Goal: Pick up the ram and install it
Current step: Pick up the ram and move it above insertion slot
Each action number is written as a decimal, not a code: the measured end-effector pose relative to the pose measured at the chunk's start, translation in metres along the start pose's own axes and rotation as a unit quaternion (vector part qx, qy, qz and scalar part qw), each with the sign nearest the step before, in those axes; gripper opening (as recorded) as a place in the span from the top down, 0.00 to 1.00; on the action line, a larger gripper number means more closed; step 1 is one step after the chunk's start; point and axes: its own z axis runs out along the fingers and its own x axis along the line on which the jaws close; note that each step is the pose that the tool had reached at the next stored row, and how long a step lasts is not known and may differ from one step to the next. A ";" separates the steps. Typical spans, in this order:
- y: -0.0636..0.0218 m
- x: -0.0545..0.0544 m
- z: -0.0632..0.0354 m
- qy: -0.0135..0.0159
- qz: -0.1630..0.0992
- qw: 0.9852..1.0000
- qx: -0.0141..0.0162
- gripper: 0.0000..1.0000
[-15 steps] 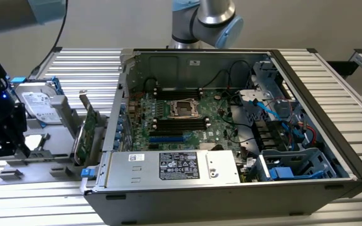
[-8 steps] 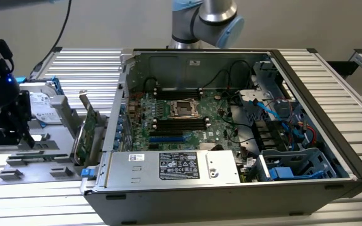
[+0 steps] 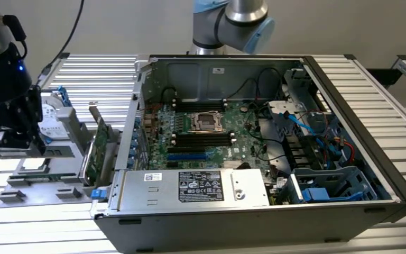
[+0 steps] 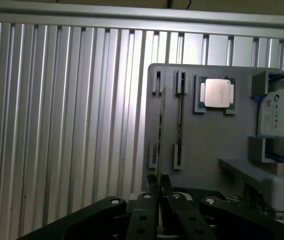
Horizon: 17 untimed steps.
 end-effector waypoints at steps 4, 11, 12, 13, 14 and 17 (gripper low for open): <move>-0.0143 0.001 -0.0132 0.000 0.000 1.000 -0.005 0.86; -0.0390 0.003 -0.0281 -0.001 -0.001 1.000 -0.012 0.86; -0.0426 0.003 -0.0299 -0.001 -0.001 1.000 -0.013 0.86; -0.0463 0.003 -0.0317 -0.001 -0.001 1.000 -0.014 0.86; -0.0501 0.003 -0.0335 -0.001 -0.001 1.000 -0.015 0.86; -0.0614 0.004 -0.0389 -0.001 -0.001 1.000 -0.018 0.86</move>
